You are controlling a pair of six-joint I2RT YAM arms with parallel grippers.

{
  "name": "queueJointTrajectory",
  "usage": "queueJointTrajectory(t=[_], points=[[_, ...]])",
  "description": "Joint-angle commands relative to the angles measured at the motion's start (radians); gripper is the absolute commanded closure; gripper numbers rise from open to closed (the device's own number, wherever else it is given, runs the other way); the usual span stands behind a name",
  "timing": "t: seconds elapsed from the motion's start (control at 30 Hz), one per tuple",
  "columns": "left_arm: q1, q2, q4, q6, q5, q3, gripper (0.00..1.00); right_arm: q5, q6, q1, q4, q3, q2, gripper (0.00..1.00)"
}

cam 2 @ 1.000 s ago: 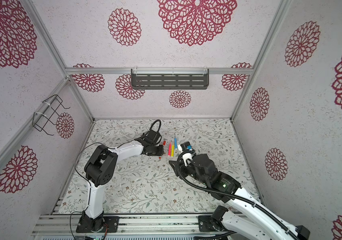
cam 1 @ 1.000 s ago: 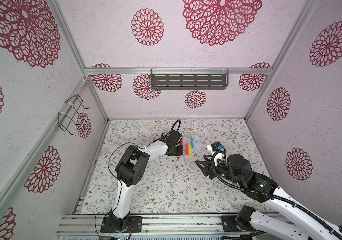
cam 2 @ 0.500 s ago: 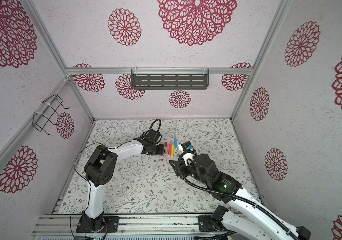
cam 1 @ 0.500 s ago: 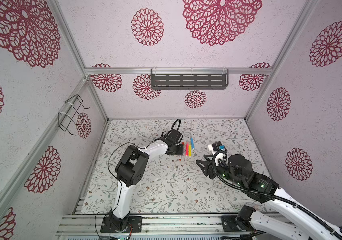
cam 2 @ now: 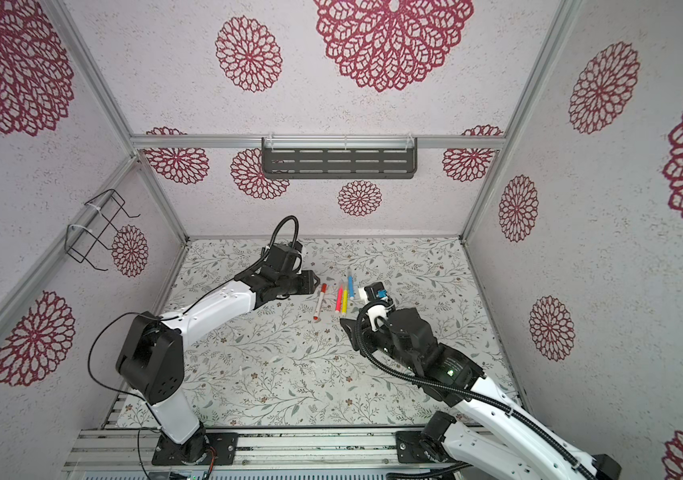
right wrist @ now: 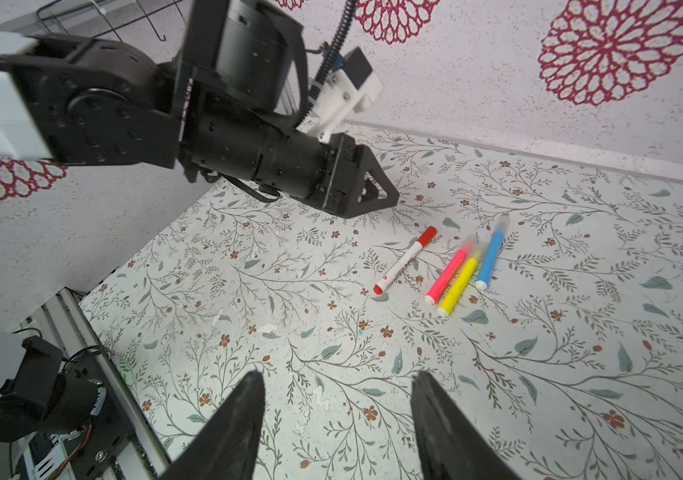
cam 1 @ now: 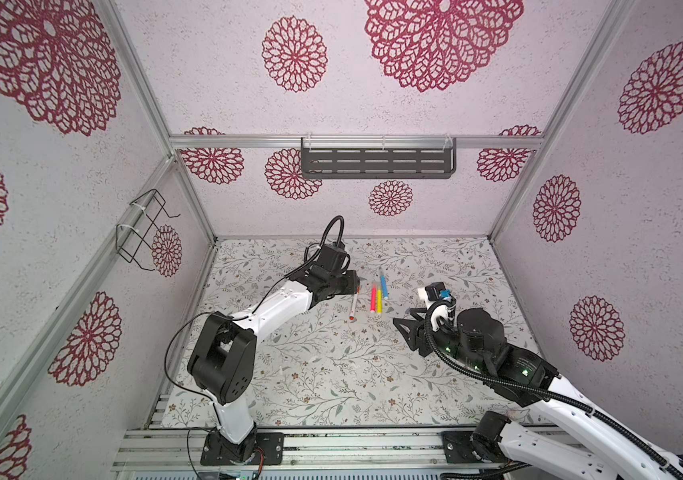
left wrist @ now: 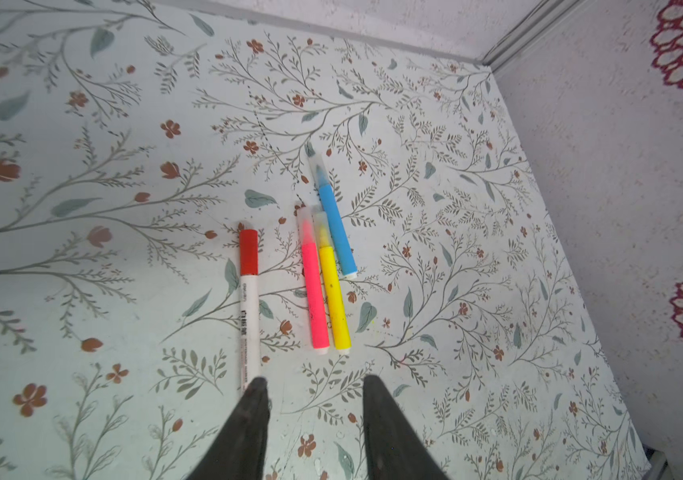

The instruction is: Insert the pens into the pen caps

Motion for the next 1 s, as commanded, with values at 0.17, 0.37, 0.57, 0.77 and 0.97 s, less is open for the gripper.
queueJointTrajectory(t=[0.17, 0.37, 0.57, 0.77, 0.97], points=[[0.036, -0.167, 0.081, 0.017, -0.115, -0.145, 0.58, 0.127, 0.019, -0.012, 0.019, -0.020, -0.019, 0.40], [0.045, -0.314, 0.131, 0.060, -0.198, -0.253, 0.58, 0.234, 0.026, -0.035, 0.017, -0.032, -0.022, 0.40], [0.044, -0.500, 0.188, 0.106, -0.326, -0.381, 0.56, 0.415, 0.041, -0.072, 0.018, -0.048, -0.025, 0.36], [0.044, -0.677, 0.215, 0.155, -0.450, -0.490, 0.52, 0.539, 0.051, -0.131, 0.082, -0.114, -0.067, 0.30], [0.044, -0.810, 0.184, 0.193, -0.586, -0.554, 0.49, 0.641, 0.016, -0.158, 0.179, -0.205, -0.130, 0.26]])
